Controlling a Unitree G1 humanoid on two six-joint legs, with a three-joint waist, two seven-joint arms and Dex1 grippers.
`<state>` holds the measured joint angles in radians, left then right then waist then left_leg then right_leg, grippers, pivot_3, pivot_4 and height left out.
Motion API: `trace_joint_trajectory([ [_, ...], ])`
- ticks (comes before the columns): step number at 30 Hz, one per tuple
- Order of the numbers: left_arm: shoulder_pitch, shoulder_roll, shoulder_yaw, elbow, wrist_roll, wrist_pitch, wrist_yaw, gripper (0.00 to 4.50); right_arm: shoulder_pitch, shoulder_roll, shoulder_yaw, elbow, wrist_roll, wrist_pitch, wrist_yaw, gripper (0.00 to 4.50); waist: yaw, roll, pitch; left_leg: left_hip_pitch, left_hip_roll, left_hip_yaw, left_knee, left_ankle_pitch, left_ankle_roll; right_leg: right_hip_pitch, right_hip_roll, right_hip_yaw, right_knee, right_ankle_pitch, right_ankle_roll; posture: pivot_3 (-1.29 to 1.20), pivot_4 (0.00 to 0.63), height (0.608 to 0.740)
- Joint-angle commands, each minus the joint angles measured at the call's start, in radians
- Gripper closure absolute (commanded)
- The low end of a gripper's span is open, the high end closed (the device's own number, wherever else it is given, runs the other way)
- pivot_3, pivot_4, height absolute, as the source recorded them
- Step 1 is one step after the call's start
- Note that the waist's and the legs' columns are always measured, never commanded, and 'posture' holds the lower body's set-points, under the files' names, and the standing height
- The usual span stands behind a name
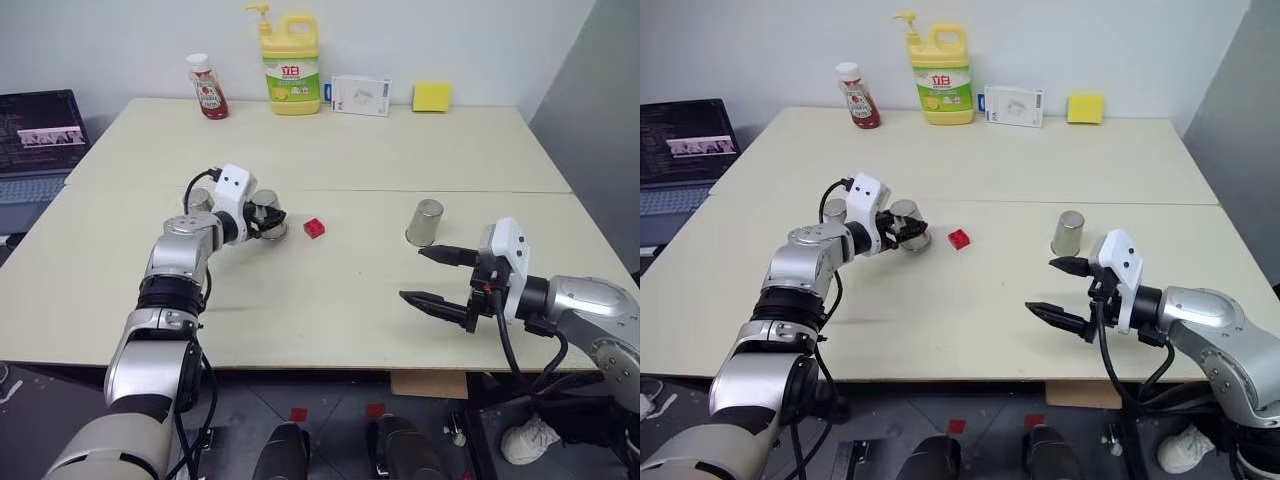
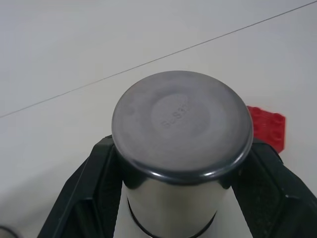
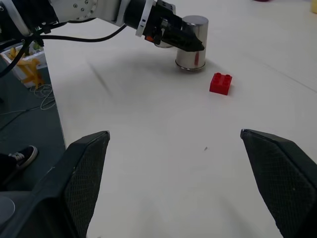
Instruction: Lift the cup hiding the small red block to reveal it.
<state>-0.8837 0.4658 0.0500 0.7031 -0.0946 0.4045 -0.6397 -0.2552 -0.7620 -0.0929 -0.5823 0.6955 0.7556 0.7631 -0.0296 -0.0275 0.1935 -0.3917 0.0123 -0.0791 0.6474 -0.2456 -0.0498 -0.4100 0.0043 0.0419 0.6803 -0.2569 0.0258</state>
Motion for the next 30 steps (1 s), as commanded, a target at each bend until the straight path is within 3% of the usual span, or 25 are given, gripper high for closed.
trace_joint_trajectory([
  [1,-0.004,0.005,0.035,-0.013,-0.014,-0.008,0.033,1.74,-0.011,0.001,-0.008,-0.012,0.009,-0.013,0.004,0.00,0.000,0.000,0.000,0.000,0.000,0.000,0.000,0.000,0.000,0.000,0.000,0.000,0.000,0.000,0.000,0.00,0.150,0.740],
  [3,0.000,0.004,0.040,-0.006,-0.021,-0.002,0.034,1.74,-0.008,-0.001,-0.011,-0.015,0.010,-0.011,0.004,0.00,0.000,0.000,0.000,0.000,0.000,0.000,0.000,0.000,0.000,0.000,0.000,0.000,0.000,0.000,0.000,0.00,0.150,0.740],
  [5,0.001,0.000,0.044,-0.006,-0.028,0.005,0.032,1.04,-0.006,-0.002,-0.013,-0.017,0.011,-0.009,0.003,0.00,0.000,0.000,0.000,0.000,0.000,0.000,0.000,0.000,0.000,0.000,0.000,0.000,0.000,0.000,0.000,0.00,0.150,0.740],
  [11,-0.002,0.014,0.043,-0.047,-0.039,0.030,0.013,0.02,-0.005,-0.003,-0.016,-0.018,0.011,-0.007,0.001,0.00,-0.001,0.000,0.000,0.000,0.000,0.000,0.000,0.000,0.000,0.000,0.000,0.000,0.000,0.000,0.000,0.00,0.150,0.740],
  [14,-0.004,0.029,0.049,-0.085,-0.038,0.040,0.019,0.02,-0.004,-0.002,-0.018,-0.019,0.013,-0.007,0.000,0.00,-0.001,0.000,0.000,0.000,0.000,0.000,0.000,0.000,0.000,0.000,0.000,0.000,0.000,0.000,0.000,0.00,0.150,0.740],
  [21,0.058,0.155,0.077,-0.474,-0.043,0.167,0.029,0.02,-0.011,0.006,-0.034,-0.006,0.005,-0.018,-0.017,0.00,-0.003,-0.001,0.001,-0.001,0.000,0.000,-0.001,0.000,0.000,-0.001,-0.001,0.000,0.000,0.000,0.000,0.00,0.150,0.740],
  [25,0.175,0.276,0.092,-0.702,-0.088,0.195,-0.090,0.02,-0.020,0.012,-0.039,0.017,-0.012,-0.035,-0.025,0.00,-0.007,-0.001,0.001,0.001,0.000,0.001,-0.001,0.000,0.000,0.000,-0.001,0.001,0.000,0.000,0.000,0.00,0.150,0.740],
  [30,0.316,0.415,0.138,-0.783,-0.148,0.213,-0.211,0.02,-0.025,0.017,-0.020,0.058,-0.072,-0.105,-0.017,0.00,-0.004,-0.001,0.001,0.001,0.001,0.001,-0.001,0.000,0.000,0.000,-0.001,0.000,0.000,0.000,0.000,0.00,0.150,0.740],
])
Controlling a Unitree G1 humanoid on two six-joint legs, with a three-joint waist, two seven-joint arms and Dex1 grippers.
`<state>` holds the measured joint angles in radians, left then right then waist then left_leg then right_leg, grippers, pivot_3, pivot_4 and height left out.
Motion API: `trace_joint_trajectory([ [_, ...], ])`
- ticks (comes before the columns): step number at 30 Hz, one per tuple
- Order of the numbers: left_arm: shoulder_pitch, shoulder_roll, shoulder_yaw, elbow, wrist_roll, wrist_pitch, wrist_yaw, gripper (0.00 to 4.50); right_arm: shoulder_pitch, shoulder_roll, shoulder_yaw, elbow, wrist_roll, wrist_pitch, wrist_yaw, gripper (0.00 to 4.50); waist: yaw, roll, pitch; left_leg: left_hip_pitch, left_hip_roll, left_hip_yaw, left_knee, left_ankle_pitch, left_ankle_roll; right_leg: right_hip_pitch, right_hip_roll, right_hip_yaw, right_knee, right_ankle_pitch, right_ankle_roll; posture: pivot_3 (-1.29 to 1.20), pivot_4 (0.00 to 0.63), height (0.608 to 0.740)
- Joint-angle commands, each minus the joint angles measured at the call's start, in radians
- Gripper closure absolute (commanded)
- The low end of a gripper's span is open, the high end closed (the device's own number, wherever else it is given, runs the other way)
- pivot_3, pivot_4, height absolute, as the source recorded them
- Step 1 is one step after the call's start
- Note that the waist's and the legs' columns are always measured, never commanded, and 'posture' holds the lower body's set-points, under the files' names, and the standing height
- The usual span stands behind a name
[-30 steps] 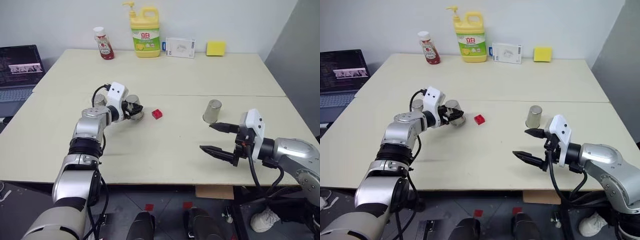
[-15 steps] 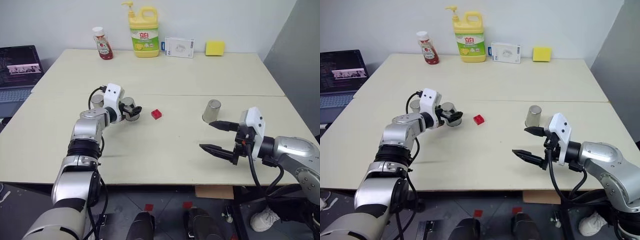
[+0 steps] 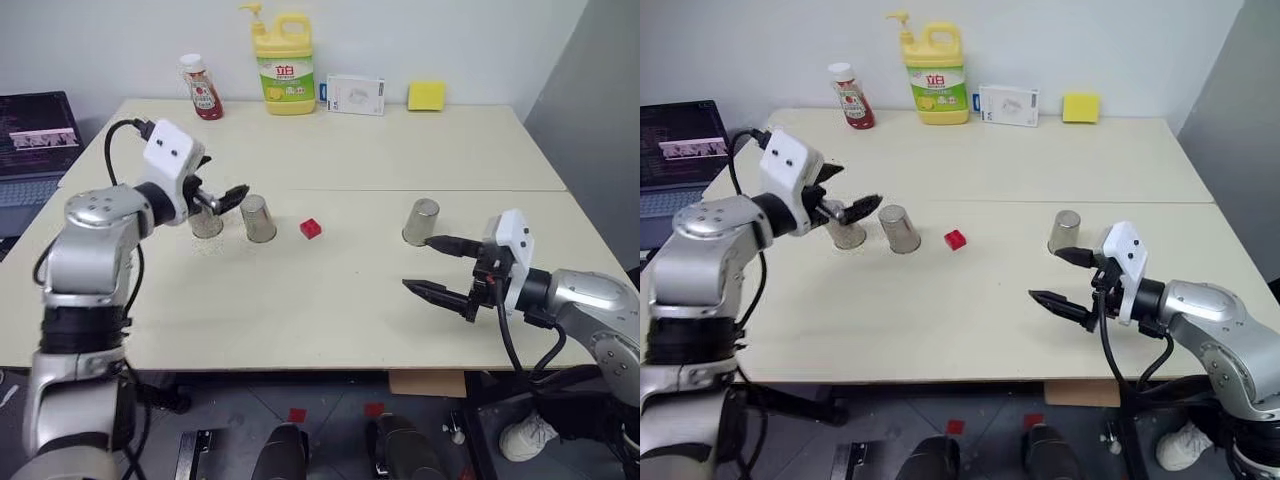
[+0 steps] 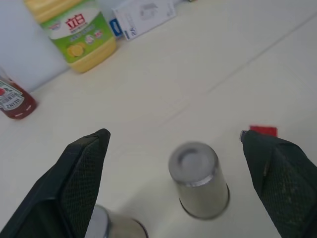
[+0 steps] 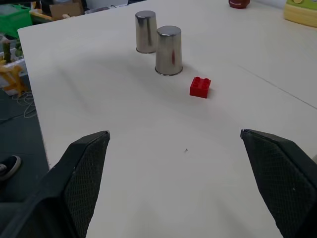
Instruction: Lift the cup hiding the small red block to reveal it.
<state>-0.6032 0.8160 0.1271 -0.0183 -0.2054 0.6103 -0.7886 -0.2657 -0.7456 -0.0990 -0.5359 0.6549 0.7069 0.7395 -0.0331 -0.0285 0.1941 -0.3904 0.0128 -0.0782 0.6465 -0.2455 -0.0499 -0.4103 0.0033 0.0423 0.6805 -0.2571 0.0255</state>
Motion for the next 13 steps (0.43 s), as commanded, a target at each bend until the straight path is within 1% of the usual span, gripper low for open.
trace_joint_trajectory([
  [1,0.087,0.102,0.088,-0.077,-0.074,0.023,-0.117,0.02,-0.017,0.000,-0.012,0.025,-0.029,-0.062,0.020,0.00,0.000,0.000,0.000,0.000,0.000,0.000,0.000,0.000,0.000,0.000,0.000,0.000,0.000,0.000,0.000,0.00,0.150,0.740],
  [4,0.191,0.171,0.140,-0.104,-0.148,0.067,-0.208,0.02,-0.025,-0.008,-0.014,0.055,-0.011,-0.058,0.052,0.00,-0.003,0.000,0.000,0.001,0.000,0.001,0.000,0.000,0.000,0.000,0.000,0.001,0.000,0.000,0.000,0.00,0.150,0.740],
  [7,0.301,0.207,0.213,-0.119,-0.178,0.084,-0.239,0.02,-0.036,-0.030,-0.020,0.085,0.009,-0.046,0.100,0.00,-0.001,0.000,0.000,0.000,0.001,0.001,0.000,0.000,0.000,0.000,0.000,0.000,0.000,0.000,-0.001,0.00,0.150,0.740],
  [10,0.362,0.216,0.259,-0.112,-0.187,0.077,-0.233,0.02,-0.053,-0.039,-0.015,0.110,0.004,-0.055,0.129,0.00,0.001,0.000,0.000,0.000,0.001,0.001,0.000,0.000,0.000,0.000,0.000,0.000,-0.001,-0.001,-0.001,0.00,0.150,0.740],
  [13,0.378,0.207,0.277,-0.103,-0.198,0.065,-0.220,0.02,-0.069,-0.041,-0.003,0.122,-0.001,-0.054,0.142,0.00,0.004,0.000,0.000,0.000,0.001,0.000,0.000,0.000,0.000,0.000,0.000,0.000,0.000,-0.001,-0.001,0.00,0.150,0.740],
])
